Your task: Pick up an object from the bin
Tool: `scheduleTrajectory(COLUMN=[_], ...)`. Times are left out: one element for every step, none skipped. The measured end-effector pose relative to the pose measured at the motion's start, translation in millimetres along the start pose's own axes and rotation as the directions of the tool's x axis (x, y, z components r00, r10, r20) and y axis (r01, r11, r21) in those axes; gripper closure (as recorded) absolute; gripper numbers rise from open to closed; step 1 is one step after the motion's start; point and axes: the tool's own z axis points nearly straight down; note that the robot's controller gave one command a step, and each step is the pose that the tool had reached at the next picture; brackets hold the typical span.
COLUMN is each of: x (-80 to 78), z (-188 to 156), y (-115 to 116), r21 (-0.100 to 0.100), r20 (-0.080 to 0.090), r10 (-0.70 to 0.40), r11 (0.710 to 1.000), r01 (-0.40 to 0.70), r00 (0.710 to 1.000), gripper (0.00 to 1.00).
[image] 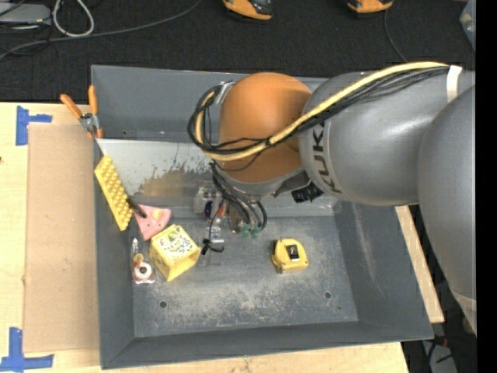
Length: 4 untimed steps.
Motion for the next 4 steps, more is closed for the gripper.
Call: scheduleTrajectory(x=[-1.5, -0.5, 2.5, 14.3], z=[-5, 56, 64, 83], y=[-1, 8, 23, 33], r21=[-0.001, 0.0, 0.004, 0.002], r20=[0.007, 0.008, 0.012, 0.004], r10=[0.005, -0.149, -0.485, -0.471], r11=[1.0, 0.989, 0.875, 0.882], r01=[-0.005, 0.149, 0.485, 0.471], r00=[1.0, 0.989, 0.875, 0.882], gripper=[0.0, 0.0, 0.0, 0.0])
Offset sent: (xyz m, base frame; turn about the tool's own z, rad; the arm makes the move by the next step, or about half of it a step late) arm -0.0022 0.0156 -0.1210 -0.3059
